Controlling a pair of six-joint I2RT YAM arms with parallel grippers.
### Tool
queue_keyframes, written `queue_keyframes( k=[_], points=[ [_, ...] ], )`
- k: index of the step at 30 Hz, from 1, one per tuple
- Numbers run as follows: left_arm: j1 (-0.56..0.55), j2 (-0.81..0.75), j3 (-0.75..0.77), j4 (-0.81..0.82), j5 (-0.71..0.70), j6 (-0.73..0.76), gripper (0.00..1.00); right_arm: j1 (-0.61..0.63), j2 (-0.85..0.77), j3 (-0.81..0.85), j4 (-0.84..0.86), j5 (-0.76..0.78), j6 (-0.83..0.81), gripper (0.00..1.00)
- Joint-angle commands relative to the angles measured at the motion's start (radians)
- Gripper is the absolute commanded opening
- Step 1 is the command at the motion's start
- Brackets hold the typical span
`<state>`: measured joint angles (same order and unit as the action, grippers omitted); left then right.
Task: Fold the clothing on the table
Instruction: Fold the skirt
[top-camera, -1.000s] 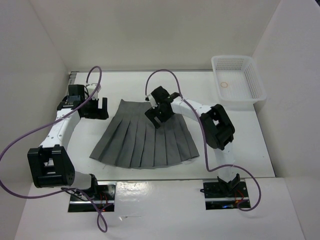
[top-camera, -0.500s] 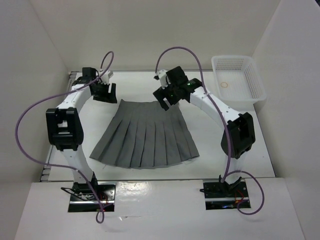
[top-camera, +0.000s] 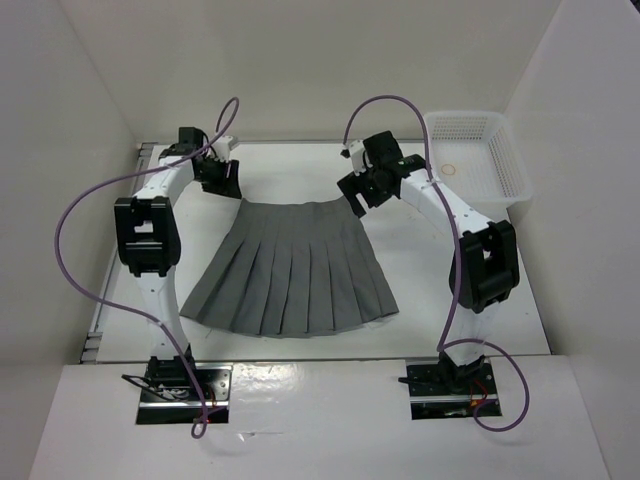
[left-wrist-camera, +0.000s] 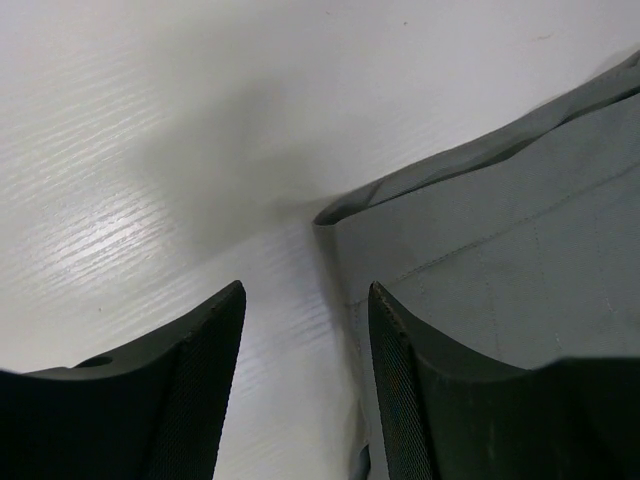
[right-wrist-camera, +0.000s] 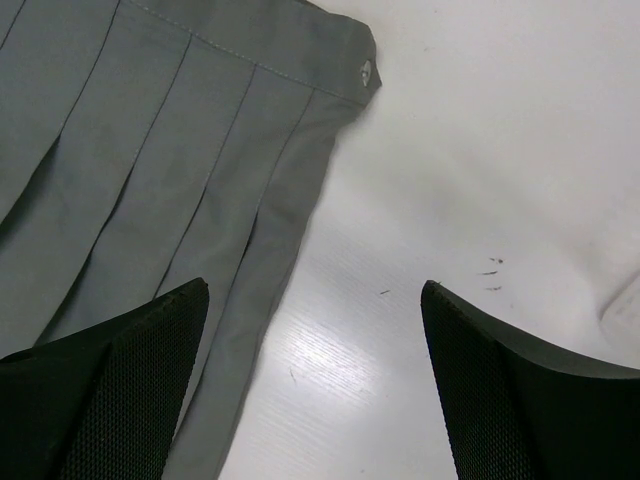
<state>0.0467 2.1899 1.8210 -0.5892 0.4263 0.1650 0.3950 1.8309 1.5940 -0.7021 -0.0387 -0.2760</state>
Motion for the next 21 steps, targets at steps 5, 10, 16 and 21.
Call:
queue_keyframes(
  k=[5,10,16,21],
  points=[
    [-0.042,0.064,0.063,-0.067,0.055,0.057,0.59,0.007,-0.016,0.014,0.013,0.014,-0.017,0.90],
    [-0.051,0.074,0.063,-0.067,0.026,0.068,0.59,0.007,0.004,0.024,0.013,0.014,-0.017,0.90],
    [-0.070,0.117,0.110,-0.078,0.015,0.068,0.57,0.007,0.022,0.043,0.013,-0.006,-0.017,0.89],
    [-0.070,0.126,0.147,-0.087,-0.004,0.068,0.28,-0.002,0.073,0.069,0.013,-0.017,-0.017,0.88]
  ],
)
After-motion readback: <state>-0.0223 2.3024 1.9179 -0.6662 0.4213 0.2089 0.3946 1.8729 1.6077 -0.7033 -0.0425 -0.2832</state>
